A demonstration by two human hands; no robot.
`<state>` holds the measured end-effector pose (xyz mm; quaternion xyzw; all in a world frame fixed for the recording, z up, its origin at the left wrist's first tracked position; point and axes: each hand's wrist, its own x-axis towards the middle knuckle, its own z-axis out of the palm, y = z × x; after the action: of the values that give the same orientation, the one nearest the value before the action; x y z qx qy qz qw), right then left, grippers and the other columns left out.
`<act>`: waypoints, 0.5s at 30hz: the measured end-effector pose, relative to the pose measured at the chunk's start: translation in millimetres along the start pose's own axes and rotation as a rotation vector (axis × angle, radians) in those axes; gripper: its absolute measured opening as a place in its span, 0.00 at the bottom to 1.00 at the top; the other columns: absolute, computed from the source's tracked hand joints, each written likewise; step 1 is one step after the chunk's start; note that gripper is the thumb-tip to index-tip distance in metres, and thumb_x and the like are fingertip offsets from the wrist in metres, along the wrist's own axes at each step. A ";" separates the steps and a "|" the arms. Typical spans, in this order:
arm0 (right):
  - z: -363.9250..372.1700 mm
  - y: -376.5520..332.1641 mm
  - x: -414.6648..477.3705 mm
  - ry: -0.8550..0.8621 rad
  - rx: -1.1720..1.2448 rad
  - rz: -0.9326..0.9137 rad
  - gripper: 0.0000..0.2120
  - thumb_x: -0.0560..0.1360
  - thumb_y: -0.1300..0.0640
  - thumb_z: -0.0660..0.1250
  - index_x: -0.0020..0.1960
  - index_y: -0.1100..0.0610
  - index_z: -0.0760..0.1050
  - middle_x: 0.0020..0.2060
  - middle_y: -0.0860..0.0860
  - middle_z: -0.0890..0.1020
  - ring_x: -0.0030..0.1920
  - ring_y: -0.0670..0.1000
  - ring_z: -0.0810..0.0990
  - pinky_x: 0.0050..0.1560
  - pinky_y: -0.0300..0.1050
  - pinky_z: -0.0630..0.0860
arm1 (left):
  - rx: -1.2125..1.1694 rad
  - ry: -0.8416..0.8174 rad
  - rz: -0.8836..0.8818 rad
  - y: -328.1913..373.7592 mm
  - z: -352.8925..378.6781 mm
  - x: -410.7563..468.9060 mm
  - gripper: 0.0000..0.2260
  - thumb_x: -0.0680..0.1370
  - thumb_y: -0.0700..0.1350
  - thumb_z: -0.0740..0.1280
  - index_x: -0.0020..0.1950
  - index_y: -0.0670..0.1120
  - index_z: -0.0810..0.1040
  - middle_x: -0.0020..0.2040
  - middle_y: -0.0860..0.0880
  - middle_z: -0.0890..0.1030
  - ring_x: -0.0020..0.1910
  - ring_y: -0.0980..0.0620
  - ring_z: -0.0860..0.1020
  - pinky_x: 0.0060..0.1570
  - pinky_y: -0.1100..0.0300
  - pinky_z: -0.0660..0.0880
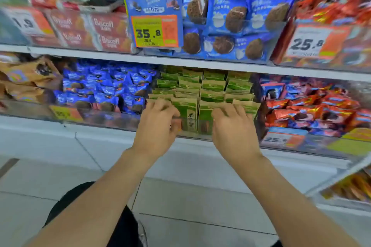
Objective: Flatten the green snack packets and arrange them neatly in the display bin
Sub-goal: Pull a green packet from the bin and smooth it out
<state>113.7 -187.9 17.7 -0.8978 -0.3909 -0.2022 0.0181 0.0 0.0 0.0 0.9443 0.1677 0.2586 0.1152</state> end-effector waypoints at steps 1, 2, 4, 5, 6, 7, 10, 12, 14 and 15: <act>0.1 -2.3 -3.0 -0.032 -0.010 0.001 0.19 0.61 0.69 0.79 0.51 0.61 0.81 0.52 0.63 0.82 0.51 0.69 0.81 0.44 0.60 0.79 | 0.013 -0.040 0.014 0.4 0.9 -2.1 0.12 0.73 0.39 0.75 0.55 0.47 0.85 0.58 0.46 0.80 0.58 0.37 0.77 0.56 0.41 0.77; 0.2 -3.7 -6.0 -0.086 -0.063 -0.026 0.21 0.63 0.68 0.78 0.54 0.60 0.80 0.54 0.63 0.80 0.53 0.68 0.80 0.45 0.60 0.79 | 0.054 -0.059 0.015 2.8 0.2 -3.6 0.14 0.73 0.40 0.75 0.59 0.47 0.85 0.61 0.44 0.79 0.61 0.37 0.77 0.58 0.41 0.77; 8.5 -0.9 -14.8 -0.132 -0.128 -0.121 0.27 0.68 0.66 0.76 0.65 0.58 0.74 0.60 0.61 0.77 0.60 0.67 0.77 0.51 0.60 0.79 | 0.099 -0.128 -0.001 10.7 4.0 -6.3 0.21 0.74 0.42 0.75 0.67 0.47 0.82 0.68 0.42 0.76 0.65 0.35 0.75 0.62 0.41 0.76; 11.9 3.3 -15.4 -0.149 -0.123 -0.150 0.30 0.69 0.66 0.75 0.69 0.58 0.71 0.62 0.60 0.75 0.62 0.65 0.76 0.51 0.58 0.79 | 0.127 -0.155 -0.008 13.7 7.3 -5.7 0.23 0.75 0.43 0.75 0.70 0.47 0.80 0.69 0.42 0.73 0.66 0.35 0.73 0.63 0.40 0.76; 13.0 8.1 -13.3 -0.166 -0.136 -0.165 0.33 0.68 0.67 0.76 0.70 0.58 0.71 0.62 0.59 0.75 0.62 0.64 0.76 0.49 0.56 0.81 | 0.153 -0.166 -0.008 15.8 10.1 -4.9 0.24 0.75 0.43 0.74 0.72 0.46 0.78 0.70 0.43 0.72 0.66 0.35 0.73 0.64 0.40 0.75; 13.5 13.6 -9.9 -0.156 -0.159 -0.189 0.34 0.65 0.67 0.78 0.68 0.59 0.73 0.60 0.58 0.76 0.59 0.62 0.78 0.43 0.54 0.82 | 0.172 -0.146 -0.005 16.5 12.8 -2.8 0.23 0.76 0.43 0.73 0.71 0.46 0.78 0.69 0.43 0.72 0.65 0.35 0.72 0.64 0.40 0.74; 16.4 28.3 1.3 -0.121 -0.159 -0.196 0.26 0.59 0.70 0.81 0.55 0.61 0.81 0.51 0.59 0.80 0.47 0.61 0.81 0.27 0.49 0.75 | 0.178 -0.062 -0.054 20.9 22.3 4.8 0.12 0.76 0.40 0.74 0.60 0.45 0.84 0.65 0.42 0.74 0.61 0.34 0.73 0.63 0.40 0.73; 21.7 33.6 5.1 -0.084 -0.151 -0.182 0.19 0.59 0.70 0.81 0.48 0.61 0.82 0.52 0.60 0.81 0.43 0.63 0.81 0.25 0.47 0.72 | 0.215 -0.042 -0.085 23.2 30.5 10.3 0.08 0.74 0.38 0.77 0.52 0.45 0.85 0.62 0.42 0.75 0.59 0.33 0.74 0.63 0.38 0.73; 27.7 30.0 5.5 -0.055 -0.124 -0.177 0.18 0.58 0.71 0.80 0.45 0.62 0.81 0.49 0.60 0.81 0.41 0.63 0.81 0.25 0.45 0.66 | 0.257 -0.033 -0.097 25.1 38.8 14.1 0.12 0.70 0.36 0.80 0.50 0.45 0.84 0.59 0.42 0.75 0.58 0.33 0.75 0.62 0.36 0.73; 30.6 25.9 4.8 -0.045 -0.111 -0.180 0.19 0.56 0.72 0.80 0.44 0.63 0.80 0.46 0.60 0.80 0.40 0.63 0.80 0.25 0.45 0.63 | 0.281 -0.023 -0.092 26.2 42.1 15.5 0.13 0.69 0.36 0.81 0.49 0.46 0.84 0.58 0.41 0.74 0.56 0.33 0.75 0.62 0.35 0.72</act>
<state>145.7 -196.8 -5.3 -0.8630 -0.4584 -0.2042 -0.0585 41.5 -23.7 -20.5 0.9453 0.2440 0.2163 -0.0044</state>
